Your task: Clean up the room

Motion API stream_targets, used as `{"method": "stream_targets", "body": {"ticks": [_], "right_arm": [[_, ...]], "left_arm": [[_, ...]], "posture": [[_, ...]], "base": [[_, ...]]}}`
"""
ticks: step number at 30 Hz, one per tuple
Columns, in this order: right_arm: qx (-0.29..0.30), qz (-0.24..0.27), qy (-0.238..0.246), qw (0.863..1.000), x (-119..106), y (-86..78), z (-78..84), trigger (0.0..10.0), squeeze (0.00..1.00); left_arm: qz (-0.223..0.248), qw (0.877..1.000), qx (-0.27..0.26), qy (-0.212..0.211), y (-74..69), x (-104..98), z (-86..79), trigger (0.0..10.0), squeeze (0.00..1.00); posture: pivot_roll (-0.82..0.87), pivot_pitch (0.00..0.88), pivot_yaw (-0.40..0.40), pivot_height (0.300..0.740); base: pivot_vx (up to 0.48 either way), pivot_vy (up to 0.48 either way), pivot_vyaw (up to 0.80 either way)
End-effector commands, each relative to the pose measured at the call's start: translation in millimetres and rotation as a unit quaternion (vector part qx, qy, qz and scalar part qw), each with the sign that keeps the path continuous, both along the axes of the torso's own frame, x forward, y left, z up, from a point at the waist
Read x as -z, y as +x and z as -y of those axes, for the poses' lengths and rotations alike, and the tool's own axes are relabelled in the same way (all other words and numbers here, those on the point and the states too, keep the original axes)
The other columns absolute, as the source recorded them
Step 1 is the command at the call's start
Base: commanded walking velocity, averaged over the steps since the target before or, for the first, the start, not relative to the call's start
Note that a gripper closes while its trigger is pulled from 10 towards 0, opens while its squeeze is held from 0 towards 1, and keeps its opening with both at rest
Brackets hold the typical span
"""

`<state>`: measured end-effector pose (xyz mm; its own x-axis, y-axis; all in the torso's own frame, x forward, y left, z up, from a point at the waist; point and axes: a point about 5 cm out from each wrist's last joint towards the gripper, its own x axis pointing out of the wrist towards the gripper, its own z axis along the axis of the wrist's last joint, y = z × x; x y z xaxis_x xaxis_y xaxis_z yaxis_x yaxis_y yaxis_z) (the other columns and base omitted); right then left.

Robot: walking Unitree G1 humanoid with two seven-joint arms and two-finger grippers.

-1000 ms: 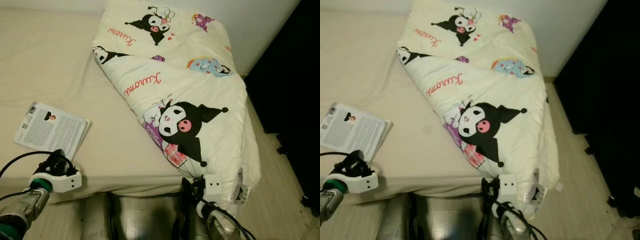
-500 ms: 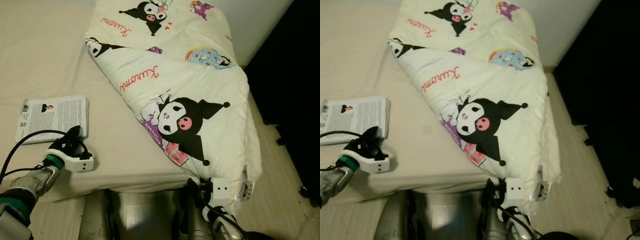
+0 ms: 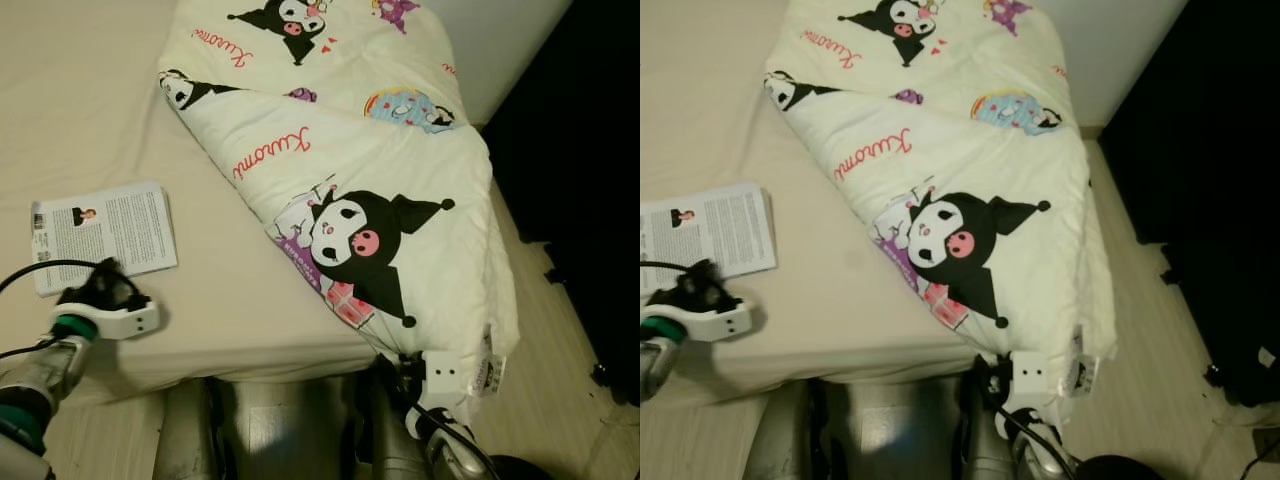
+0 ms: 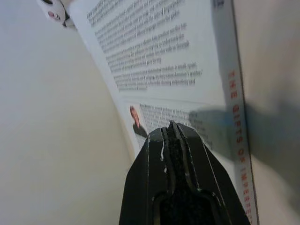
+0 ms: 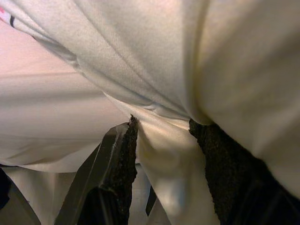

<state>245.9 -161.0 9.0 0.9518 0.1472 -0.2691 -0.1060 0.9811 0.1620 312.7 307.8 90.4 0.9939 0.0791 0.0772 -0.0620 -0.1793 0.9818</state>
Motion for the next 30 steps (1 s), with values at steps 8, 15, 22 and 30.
{"method": "stream_targets", "body": {"ticks": [8,15,22,30], "right_arm": [[0.029,-0.041,-0.003,0.999,14,-9.8,10.1,10.0,0.0],[0.027,-0.045,-0.002,0.999,14,-7.2,8.4,10.0,0.0],[0.031,-0.05,-0.004,0.998,15,-11.1,11.6,10.0,0.0],[0.032,-0.043,-0.015,0.998,9,-15.1,21.3,10.0,0.0]], "left_arm": [[-0.029,0.998,-0.006,-0.052,-18.3,33,12.7,10.0,1.0],[-0.061,0.995,-0.023,-0.076,-30.2,50,15.7,10.0,1.0],[-0.06,0.995,-0.056,-0.059,-29.1,43,1.9,10.0,0.0],[-0.031,0.994,-0.097,-0.052,-9.3,9,-17.8,10.0,0.0]], "posture": [[-0.06,0.27,-0.033,0.582],[-0.05,0.275,-0.023,0.582],[-0.06,0.282,-0.023,0.582],[-0.13,0.319,-0.049,0.582]], "base": [[0.0,0.0,0.0],[0.0,0.0,0.0],[0.0,0.0,0.0],[0.0,0.0,0.0]]}}
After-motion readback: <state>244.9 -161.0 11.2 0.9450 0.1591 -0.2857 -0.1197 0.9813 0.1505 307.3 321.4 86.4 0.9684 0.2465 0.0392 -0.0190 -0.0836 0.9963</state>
